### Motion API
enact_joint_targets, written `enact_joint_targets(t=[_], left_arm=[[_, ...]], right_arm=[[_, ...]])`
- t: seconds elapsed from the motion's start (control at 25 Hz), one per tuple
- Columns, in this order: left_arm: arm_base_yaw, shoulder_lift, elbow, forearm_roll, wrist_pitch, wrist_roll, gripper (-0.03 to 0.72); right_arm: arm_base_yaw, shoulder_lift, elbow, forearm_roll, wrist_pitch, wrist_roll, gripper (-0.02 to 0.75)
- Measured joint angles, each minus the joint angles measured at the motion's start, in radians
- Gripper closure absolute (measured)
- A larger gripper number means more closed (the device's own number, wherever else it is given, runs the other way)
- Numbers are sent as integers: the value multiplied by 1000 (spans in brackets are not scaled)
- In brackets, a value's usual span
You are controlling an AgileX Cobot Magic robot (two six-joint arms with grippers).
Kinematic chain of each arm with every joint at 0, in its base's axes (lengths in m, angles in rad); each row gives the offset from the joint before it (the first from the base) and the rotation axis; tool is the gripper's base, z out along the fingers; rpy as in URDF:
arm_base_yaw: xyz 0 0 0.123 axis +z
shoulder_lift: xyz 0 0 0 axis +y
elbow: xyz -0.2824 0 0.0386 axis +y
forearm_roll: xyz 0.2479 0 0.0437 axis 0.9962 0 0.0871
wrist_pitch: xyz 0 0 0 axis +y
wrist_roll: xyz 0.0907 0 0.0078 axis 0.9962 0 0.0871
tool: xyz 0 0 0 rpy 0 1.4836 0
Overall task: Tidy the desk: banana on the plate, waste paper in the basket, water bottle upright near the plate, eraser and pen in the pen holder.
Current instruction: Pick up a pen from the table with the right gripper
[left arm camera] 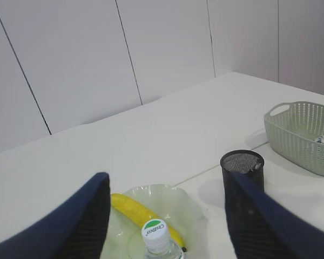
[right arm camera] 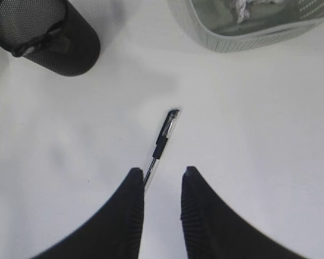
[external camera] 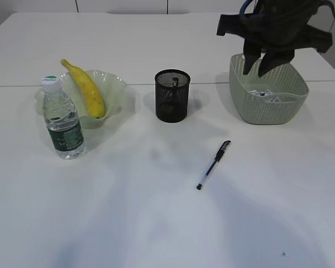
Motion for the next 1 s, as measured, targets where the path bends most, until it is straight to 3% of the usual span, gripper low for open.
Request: enact_joint_targets(t=[1.0], left_arm=[[0, 0, 0, -35, 12, 0, 214]], right_arm=[[0, 244, 0, -2, -133, 231, 555]])
